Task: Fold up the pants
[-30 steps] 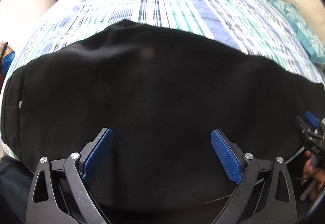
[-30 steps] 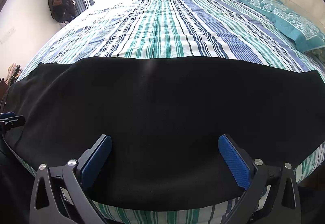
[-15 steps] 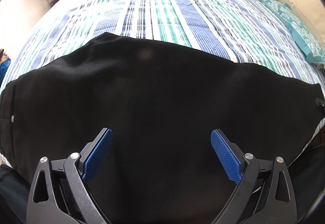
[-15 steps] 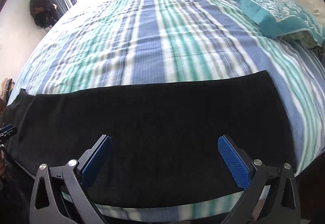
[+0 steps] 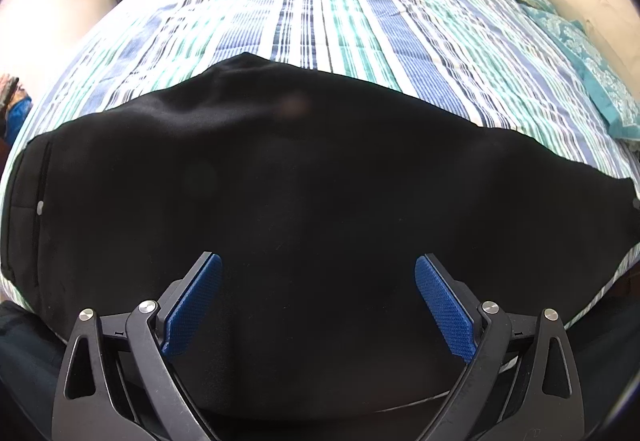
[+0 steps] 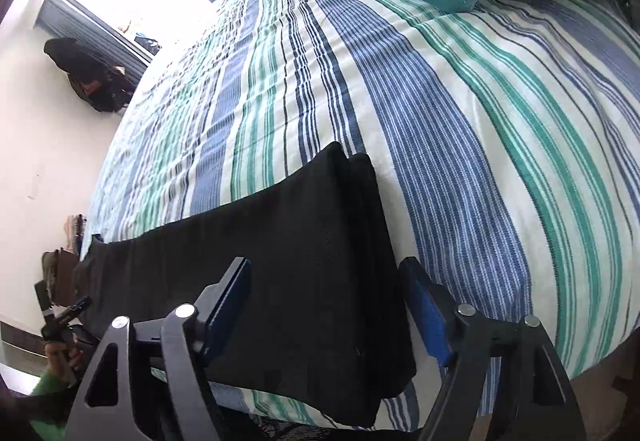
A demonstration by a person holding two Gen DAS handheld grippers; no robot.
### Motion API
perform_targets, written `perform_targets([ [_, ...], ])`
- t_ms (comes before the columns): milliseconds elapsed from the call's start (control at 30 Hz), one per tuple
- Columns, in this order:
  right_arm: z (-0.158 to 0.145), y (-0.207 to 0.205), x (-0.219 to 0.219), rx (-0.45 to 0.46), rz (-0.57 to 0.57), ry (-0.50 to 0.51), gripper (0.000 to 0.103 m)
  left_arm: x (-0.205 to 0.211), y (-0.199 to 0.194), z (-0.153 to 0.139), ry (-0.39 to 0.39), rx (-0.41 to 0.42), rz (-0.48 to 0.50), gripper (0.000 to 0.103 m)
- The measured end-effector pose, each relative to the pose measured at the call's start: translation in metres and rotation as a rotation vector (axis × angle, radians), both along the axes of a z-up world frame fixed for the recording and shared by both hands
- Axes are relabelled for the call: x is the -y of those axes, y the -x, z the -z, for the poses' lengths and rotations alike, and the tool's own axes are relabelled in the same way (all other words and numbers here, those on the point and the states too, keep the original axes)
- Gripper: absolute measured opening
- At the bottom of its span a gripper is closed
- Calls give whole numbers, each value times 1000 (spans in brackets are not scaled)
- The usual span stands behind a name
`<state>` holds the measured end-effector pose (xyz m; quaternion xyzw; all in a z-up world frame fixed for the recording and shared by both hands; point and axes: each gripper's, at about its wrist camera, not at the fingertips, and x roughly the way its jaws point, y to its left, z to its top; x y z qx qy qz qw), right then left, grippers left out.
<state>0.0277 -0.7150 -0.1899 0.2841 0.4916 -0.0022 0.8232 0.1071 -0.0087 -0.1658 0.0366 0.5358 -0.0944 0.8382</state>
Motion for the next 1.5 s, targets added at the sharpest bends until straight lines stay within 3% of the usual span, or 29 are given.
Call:
perform_targets([
  [100, 7, -9, -7, -53, -56, -10, 74, 2, 1, 1, -10, -1, 7, 98],
  [200, 11, -15, -1, -76, -88, -85, 73, 3, 1, 2, -13, -10, 3, 98],
  [300, 11, -20, 2, -92, -129, -135, 57, 4, 2, 2, -16, -12, 3, 98],
  [333, 12, -21, 3, -101, -134, -138, 56, 4, 2, 2, -17, -12, 4, 98],
  [567, 20, -30, -8, -181, -159, -41, 52, 9, 0, 3, -13, -18, 4, 98],
  [633, 20, -33, -6, -191, -146, -53, 22, 10, 1, 2, -12, -13, 8, 98],
  [667, 20, -32, -6, -184, -141, -100, 12, 9, 2, 1, -11, -9, 9, 98],
  [767, 12, -30, -13, -174, -108, -88, 12, 5, 4, -2, -4, 6, 0, 98],
  [900, -18, -19, -34, -29, -103, -199, 12, -6, 5, 0, 17, 0, -29, 98],
  [1100, -62, -12, -112, 161, -165, -418, 12, -17, 3, 4, 77, -10, -73, 98],
  [1300, -61, -36, -238, 237, -216, -597, 12, -22, 10, 0, 108, 15, -57, 98],
  [1433, -43, -65, -333, 224, -241, -527, 12, -33, 11, -1, 143, 11, -75, 98],
  [1500, -36, -76, -383, 219, -271, -404, 12, -38, 12, -4, 156, 21, -85, 98],
])
